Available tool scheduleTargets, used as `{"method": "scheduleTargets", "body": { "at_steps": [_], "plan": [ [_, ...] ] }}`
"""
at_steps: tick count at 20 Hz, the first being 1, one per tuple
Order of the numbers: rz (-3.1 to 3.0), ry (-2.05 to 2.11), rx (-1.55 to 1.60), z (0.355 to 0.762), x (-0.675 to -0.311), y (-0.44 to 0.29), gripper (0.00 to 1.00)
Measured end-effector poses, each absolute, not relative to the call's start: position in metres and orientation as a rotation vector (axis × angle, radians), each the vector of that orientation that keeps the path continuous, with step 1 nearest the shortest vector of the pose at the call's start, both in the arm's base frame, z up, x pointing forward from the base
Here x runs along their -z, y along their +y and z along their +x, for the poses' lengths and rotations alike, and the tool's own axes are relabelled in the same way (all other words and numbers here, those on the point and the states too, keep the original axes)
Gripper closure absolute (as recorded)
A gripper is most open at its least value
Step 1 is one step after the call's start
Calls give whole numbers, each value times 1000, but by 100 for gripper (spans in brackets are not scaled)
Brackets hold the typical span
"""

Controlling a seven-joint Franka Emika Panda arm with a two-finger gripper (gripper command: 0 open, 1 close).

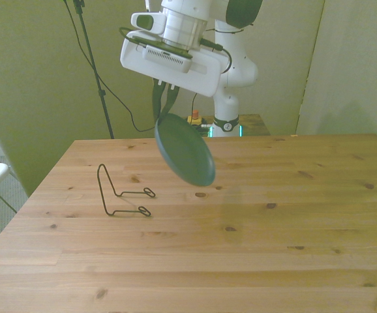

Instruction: Load the plate

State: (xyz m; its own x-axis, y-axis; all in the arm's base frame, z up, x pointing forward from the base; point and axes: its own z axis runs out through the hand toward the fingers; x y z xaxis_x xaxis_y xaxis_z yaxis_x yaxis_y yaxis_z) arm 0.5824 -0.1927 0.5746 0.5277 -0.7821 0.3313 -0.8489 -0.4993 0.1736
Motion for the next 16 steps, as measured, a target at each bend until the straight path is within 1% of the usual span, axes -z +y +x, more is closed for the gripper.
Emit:
{"method": "scheduleTargets", "body": {
  "at_steps": [2, 5, 10, 16],
  "plan": [
    [2397, -1308, -306, 592, -571, -201, 100],
    [2320, -1253, -306, 595, -573, -213, 100],
    [2237, -1179, -296, 585, -580, -240, 100],
    [2188, -1119, -306, 575, -572, -297, 100]
  ]
}}
